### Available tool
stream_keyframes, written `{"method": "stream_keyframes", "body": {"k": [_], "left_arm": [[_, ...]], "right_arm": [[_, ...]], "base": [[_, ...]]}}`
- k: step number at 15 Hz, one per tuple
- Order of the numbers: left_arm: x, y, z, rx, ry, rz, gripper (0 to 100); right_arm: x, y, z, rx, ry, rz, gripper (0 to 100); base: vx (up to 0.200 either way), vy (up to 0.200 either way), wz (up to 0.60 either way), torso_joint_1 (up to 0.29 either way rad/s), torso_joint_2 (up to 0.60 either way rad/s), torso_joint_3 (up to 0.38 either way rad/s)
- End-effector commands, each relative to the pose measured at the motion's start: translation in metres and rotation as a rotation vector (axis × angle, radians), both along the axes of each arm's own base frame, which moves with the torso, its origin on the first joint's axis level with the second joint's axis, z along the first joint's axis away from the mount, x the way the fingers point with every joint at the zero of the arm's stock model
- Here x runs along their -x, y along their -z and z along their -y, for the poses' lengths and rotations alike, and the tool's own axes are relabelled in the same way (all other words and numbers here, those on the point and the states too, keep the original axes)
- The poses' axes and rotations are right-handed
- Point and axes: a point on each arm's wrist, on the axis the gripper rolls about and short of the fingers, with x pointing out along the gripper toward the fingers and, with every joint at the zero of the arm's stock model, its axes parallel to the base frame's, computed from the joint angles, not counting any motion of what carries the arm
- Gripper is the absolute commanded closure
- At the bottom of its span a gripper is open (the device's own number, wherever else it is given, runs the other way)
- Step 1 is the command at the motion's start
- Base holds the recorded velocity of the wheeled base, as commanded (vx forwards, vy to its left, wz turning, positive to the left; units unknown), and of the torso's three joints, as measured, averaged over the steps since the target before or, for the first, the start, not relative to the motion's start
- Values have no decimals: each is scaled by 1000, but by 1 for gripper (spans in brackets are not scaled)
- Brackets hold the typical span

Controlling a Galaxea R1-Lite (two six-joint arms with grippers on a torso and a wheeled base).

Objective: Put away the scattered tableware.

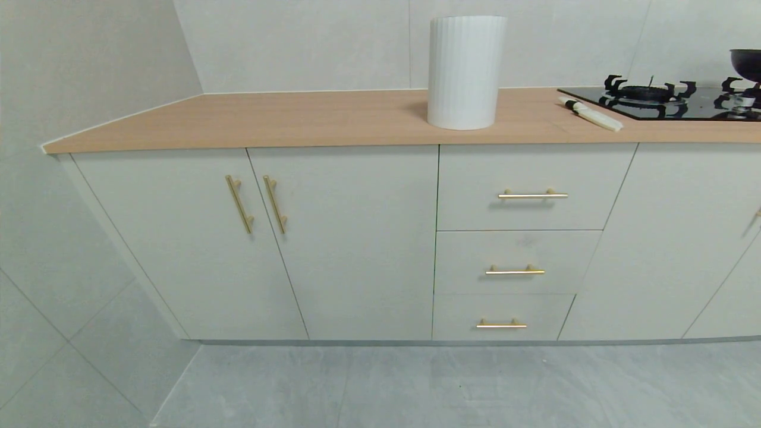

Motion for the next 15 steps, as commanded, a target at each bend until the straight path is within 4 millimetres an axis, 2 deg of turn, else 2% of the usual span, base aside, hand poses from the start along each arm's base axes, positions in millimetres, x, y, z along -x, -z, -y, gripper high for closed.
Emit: {"method": "stream_keyframes", "body": {"k": [1, 15], "left_arm": [[0, 0, 0, 1, -1, 0, 0], [0, 0, 0, 2, -1, 0, 0]], "right_arm": [[0, 0, 0, -1, -1, -3, 0], [0, 0, 0, -1, -1, -3, 0]], "base": [[200, 0, 0, 2, 12, 7], [200, 0, 0, 3, 1, 2]]}}
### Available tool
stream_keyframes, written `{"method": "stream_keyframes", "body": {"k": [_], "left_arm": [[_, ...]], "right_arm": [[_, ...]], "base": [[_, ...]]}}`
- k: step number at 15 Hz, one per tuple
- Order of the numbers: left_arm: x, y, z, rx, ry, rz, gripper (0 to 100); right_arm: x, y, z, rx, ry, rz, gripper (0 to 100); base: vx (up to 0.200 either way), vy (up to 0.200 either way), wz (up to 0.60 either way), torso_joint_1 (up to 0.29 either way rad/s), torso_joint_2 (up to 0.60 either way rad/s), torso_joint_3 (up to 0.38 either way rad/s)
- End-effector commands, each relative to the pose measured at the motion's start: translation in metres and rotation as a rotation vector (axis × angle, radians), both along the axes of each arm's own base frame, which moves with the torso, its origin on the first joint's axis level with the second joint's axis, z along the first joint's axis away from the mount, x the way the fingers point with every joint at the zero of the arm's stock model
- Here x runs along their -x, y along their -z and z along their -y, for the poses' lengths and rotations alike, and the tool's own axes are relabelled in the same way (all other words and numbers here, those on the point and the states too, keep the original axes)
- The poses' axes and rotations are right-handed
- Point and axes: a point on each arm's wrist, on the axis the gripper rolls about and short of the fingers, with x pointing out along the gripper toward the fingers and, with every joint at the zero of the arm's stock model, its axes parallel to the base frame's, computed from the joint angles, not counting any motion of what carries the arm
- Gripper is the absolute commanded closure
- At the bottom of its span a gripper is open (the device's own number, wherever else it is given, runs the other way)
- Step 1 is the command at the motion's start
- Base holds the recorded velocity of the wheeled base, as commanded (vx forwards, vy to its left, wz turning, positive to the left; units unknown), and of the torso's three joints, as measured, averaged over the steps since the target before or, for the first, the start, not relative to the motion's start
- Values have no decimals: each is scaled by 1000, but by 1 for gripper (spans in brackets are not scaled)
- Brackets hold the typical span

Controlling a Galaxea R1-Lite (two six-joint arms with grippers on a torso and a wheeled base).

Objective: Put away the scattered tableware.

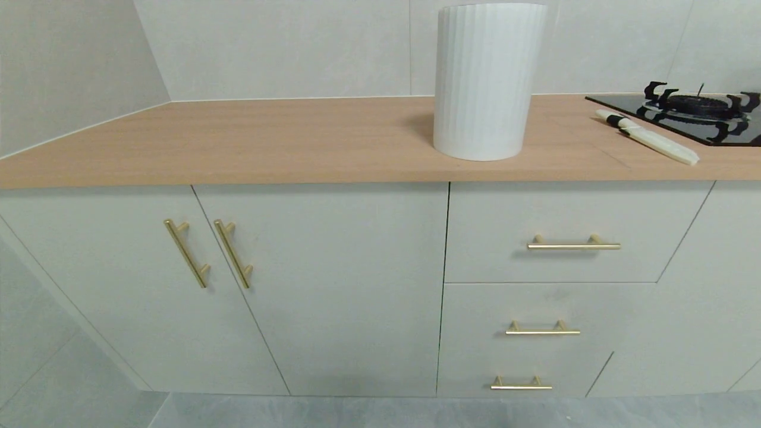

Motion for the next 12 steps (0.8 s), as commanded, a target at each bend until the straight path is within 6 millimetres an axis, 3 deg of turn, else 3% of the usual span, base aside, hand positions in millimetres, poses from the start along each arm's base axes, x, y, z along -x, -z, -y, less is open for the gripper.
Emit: {"method": "stream_keyframes", "body": {"k": [1, 5, 12], "left_arm": [[0, 0, 0, 1, -1, 0, 0], [0, 0, 0, -1, -1, 0, 0], [0, 0, 0, 4, -1, 0, 0]], "right_arm": [[0, 0, 0, 0, 0, -2, 0], [0, 0, 0, -1, 0, -2, 0], [0, 0, 0, -1, 0, -2, 0]], "base": [[200, 0, 0, 2, 2, 7], [200, 0, 0, 5, 1, 4], [0, 0, 0, 0, 0, 0]]}}
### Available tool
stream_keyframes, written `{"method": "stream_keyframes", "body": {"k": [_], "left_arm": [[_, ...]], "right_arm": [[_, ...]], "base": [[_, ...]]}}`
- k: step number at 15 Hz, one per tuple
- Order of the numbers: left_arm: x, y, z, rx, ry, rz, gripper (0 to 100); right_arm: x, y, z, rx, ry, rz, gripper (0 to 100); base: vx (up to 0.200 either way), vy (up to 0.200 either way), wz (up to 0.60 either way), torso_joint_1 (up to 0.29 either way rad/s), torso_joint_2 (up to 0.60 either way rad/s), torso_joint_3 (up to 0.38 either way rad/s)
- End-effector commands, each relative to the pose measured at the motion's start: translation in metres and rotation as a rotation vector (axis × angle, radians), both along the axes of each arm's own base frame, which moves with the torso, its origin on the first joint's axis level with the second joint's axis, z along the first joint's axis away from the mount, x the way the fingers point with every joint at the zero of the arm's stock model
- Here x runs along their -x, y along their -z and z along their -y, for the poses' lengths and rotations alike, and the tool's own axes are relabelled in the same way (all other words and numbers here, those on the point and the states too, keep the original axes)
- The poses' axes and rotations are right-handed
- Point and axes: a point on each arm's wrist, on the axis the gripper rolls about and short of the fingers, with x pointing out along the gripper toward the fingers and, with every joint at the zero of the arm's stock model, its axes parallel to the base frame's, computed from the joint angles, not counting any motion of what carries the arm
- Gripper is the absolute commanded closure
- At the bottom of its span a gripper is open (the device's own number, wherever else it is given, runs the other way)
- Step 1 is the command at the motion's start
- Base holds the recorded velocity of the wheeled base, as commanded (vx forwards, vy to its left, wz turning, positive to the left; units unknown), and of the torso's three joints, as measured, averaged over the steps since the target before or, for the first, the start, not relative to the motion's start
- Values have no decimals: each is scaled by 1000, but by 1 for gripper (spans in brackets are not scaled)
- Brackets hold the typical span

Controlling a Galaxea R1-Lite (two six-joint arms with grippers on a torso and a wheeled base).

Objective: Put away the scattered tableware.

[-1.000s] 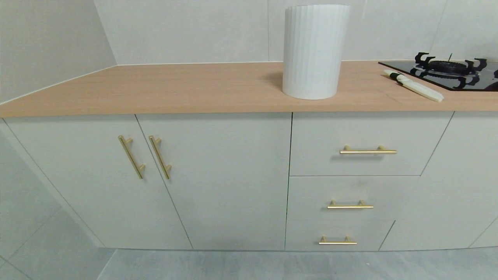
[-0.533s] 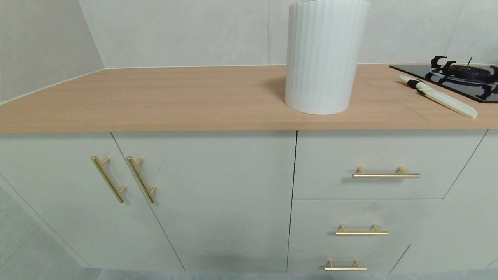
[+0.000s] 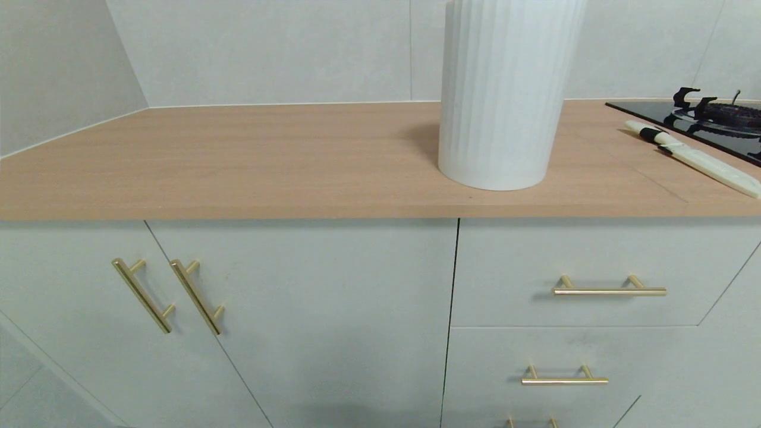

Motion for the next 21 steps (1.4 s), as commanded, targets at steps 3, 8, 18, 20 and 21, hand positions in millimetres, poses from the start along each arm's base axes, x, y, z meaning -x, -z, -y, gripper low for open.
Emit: {"method": "stream_keyframes", "body": {"k": [3, 8, 18, 20, 21], "left_arm": [[0, 0, 0, 1, -1, 0, 0], [0, 0, 0, 2, -1, 0, 0], [0, 0, 0, 2, -1, 0, 0], [0, 0, 0, 2, -1, 0, 0], [0, 0, 0, 4, -1, 0, 0]], "right_arm": [[0, 0, 0, 1, 0, -2, 0], [0, 0, 0, 1, 0, -2, 0], [0, 0, 0, 2, 0, -2, 0], [0, 0, 0, 2, 0, -2, 0], [0, 0, 0, 2, 0, -2, 0]], "base": [[0, -67, 0, 2, 1, -1], [0, -160, 0, 2, 0, 3], [0, 0, 0, 0, 0, 0], [0, 0, 0, 0, 0, 0], [0, 0, 0, 0, 0, 0]]}}
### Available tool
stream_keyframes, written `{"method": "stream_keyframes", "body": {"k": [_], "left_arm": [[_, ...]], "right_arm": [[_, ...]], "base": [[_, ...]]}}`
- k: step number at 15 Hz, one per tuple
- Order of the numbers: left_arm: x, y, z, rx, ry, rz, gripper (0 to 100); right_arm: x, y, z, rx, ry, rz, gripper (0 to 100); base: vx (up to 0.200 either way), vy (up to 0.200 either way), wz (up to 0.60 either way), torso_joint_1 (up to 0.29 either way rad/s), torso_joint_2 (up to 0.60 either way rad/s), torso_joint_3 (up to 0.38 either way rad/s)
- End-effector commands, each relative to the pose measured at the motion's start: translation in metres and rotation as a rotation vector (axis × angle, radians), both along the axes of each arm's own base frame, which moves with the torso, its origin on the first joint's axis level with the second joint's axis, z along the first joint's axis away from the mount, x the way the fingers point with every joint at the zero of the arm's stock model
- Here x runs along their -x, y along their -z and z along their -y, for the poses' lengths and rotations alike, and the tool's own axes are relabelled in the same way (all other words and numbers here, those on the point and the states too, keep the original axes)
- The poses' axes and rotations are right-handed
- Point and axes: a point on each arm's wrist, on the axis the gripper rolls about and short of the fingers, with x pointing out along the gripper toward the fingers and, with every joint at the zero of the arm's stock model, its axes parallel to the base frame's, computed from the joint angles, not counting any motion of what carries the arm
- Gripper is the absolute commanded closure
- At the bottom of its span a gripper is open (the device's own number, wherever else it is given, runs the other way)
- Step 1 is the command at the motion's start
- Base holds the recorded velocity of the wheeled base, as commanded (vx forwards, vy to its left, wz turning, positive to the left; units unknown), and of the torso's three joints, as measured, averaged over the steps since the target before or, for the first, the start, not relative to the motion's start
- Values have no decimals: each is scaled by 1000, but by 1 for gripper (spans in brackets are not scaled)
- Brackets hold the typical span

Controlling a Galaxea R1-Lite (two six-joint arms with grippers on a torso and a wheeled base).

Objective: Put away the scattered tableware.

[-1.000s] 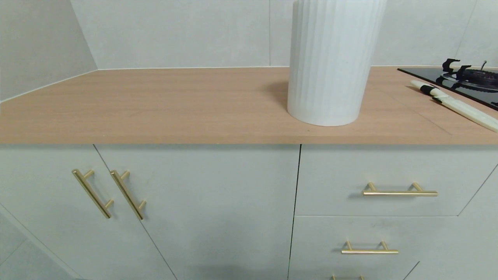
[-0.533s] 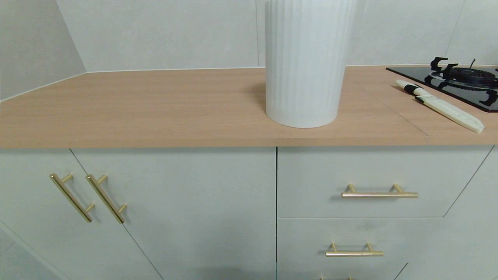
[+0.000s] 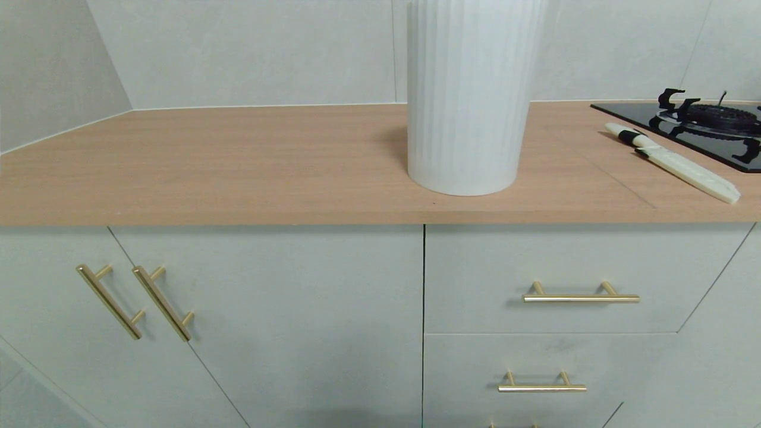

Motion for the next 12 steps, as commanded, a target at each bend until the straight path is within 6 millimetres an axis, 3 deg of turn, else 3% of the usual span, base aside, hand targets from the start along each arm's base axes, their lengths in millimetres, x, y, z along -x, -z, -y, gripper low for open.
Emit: {"method": "stream_keyframes", "body": {"k": [1, 2, 8, 12], "left_arm": [[0, 0, 0, 1, -1, -1, 0], [0, 0, 0, 1, -1, -1, 0], [0, 0, 0, -1, -1, -1, 0], [0, 0, 0, -1, -1, -1, 0]], "right_arm": [[0, 0, 0, 0, 0, -1, 0], [0, 0, 0, 0, 0, -1, 0], [0, 0, 0, 0, 0, -1, 0], [0, 0, 0, 2, 0, -1, 0]], "base": [[0, 0, 0, 0, 0, 0], [0, 0, 0, 0, 0, 0], [0, -200, 0, 2, 4, 1], [0, 0, 0, 0, 0, 0]]}}
